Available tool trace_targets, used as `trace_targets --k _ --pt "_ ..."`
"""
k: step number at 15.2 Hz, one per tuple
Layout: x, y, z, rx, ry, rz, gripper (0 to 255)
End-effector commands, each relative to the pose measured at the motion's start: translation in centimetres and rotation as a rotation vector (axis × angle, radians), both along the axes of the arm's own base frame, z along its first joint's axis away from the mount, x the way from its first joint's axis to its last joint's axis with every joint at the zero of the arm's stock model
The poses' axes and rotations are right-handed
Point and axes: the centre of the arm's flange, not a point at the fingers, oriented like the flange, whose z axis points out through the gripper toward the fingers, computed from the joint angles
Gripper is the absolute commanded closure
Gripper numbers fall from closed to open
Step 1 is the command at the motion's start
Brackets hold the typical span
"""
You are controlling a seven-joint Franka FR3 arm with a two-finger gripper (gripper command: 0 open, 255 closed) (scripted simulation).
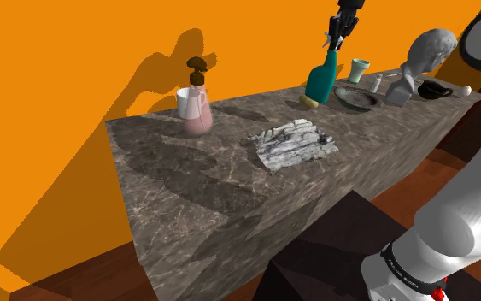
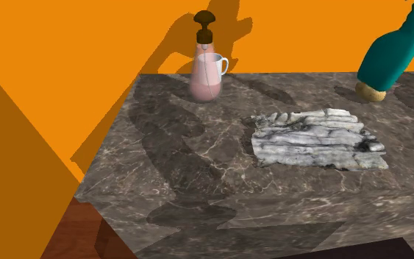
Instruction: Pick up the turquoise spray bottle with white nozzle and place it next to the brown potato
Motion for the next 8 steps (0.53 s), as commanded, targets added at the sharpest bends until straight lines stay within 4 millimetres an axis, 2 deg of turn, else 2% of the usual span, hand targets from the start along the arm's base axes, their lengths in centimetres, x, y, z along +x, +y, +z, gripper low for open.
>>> trace_targets --k 1,5,8 --pt "0.3 -2.7 0.0 0.0 0.0 0.001 255" --pt "0.8 -7.9 0.0 0.0 0.0 0.001 255" --pt "0.8 -7.9 -1.6 0.0 0.0 0.001 255"
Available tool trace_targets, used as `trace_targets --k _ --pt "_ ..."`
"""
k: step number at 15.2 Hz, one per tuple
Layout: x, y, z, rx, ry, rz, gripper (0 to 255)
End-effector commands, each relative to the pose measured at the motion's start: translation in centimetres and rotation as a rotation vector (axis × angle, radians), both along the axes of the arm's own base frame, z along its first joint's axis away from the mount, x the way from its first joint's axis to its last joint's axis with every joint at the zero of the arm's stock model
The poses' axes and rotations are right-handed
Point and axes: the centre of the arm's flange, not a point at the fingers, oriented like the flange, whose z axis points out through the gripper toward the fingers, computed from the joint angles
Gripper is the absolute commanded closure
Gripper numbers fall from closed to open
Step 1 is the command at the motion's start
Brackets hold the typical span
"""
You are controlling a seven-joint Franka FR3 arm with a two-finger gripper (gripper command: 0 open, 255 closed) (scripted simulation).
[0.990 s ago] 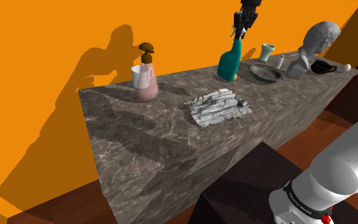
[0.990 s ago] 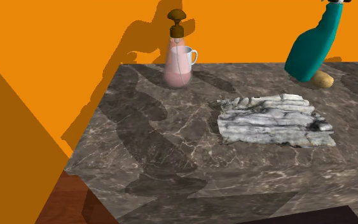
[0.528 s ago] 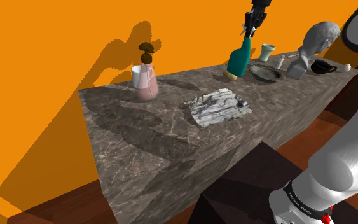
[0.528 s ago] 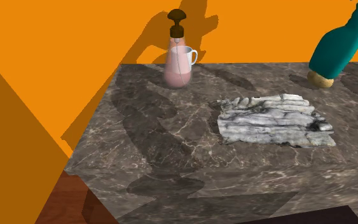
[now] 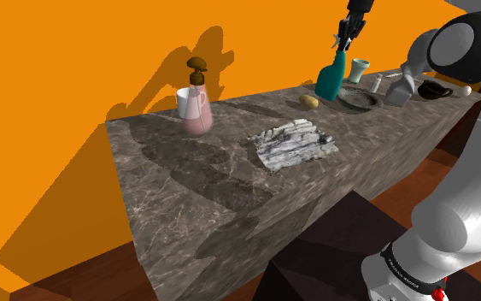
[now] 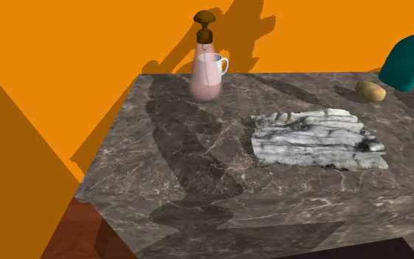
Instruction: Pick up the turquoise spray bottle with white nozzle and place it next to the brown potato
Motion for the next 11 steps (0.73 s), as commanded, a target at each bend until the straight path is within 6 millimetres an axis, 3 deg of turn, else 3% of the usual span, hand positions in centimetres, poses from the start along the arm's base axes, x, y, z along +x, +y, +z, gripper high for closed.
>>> trace_targets --k 1,11 --pt "0.1 -0.1 -1.0 0.0 -0.001 0.001 255" --pt "0.1 -0.1 -6.3 0.0 -0.001 0.001 255"
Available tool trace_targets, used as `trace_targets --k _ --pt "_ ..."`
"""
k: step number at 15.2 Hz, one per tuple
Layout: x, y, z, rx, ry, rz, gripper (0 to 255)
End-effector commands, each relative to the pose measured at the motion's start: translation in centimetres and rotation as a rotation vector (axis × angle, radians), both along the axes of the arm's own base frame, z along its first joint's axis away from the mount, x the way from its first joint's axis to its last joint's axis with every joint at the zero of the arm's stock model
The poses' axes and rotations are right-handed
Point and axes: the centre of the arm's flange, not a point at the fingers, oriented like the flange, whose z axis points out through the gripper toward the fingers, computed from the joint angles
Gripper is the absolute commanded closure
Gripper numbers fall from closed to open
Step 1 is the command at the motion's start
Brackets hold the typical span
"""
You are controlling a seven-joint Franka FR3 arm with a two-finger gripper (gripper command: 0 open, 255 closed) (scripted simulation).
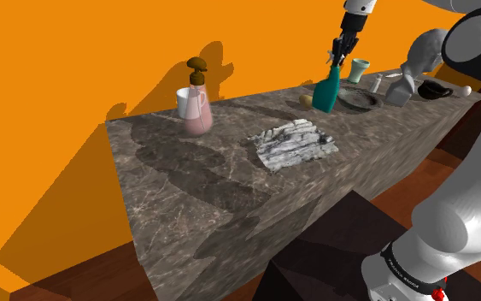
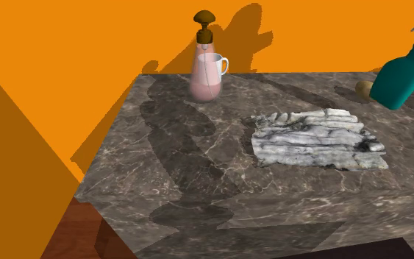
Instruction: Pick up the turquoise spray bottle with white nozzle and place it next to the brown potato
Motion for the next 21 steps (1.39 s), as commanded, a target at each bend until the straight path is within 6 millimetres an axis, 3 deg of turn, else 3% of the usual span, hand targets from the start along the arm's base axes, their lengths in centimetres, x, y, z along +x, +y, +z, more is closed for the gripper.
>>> trace_targets --k 1,9,17,18,21 --pt "0.0 0.1 -1.1 0.0 -0.001 0.0 255" --pt "0.0 0.1 -5.2 0.0 -0.001 0.0 255" --pt "0.0 0.1 -5.2 0.0 -0.001 0.0 255" --pt "0.0 0.1 -5.2 0.0 -0.001 0.0 0" --pt "0.0 0.1 -5.2 0.0 -0.001 0.0 0"
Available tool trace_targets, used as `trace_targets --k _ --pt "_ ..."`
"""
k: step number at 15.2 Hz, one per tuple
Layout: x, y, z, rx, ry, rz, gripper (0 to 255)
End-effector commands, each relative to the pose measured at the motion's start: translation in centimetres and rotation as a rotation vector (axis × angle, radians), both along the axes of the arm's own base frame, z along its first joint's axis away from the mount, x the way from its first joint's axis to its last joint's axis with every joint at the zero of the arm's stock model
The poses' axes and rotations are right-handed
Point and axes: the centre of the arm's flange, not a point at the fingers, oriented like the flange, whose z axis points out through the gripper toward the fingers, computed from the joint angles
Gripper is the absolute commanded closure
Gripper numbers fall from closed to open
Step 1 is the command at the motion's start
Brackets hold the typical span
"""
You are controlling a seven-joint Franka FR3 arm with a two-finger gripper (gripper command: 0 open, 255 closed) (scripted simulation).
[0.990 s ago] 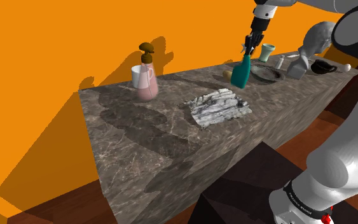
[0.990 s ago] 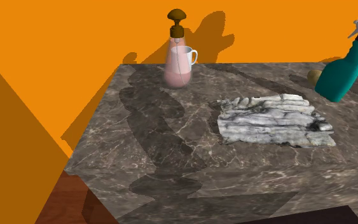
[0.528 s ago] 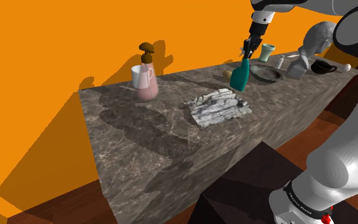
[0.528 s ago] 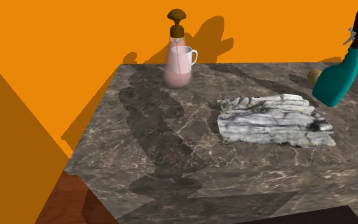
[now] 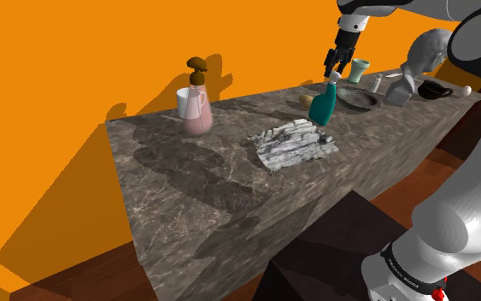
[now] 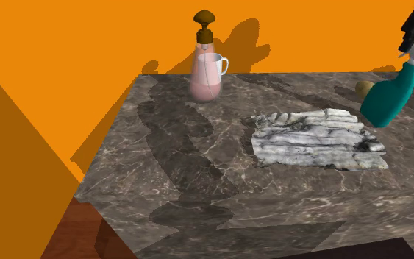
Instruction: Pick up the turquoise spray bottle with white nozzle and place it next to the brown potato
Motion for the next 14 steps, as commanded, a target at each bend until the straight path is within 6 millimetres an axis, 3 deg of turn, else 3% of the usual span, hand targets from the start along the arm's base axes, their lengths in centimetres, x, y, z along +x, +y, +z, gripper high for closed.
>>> trace_targets --k 1,2,6,14 --pt "0.0 0.0 0.0 0.0 0.0 0.0 0" --pt "0.0 0.0 0.0 0.0 0.0 0.0 0" --pt "0.0 0.0 5.0 0.0 0.0 0.0 0" --pt "0.0 0.0 5.0 0.0 0.0 0.0 0"
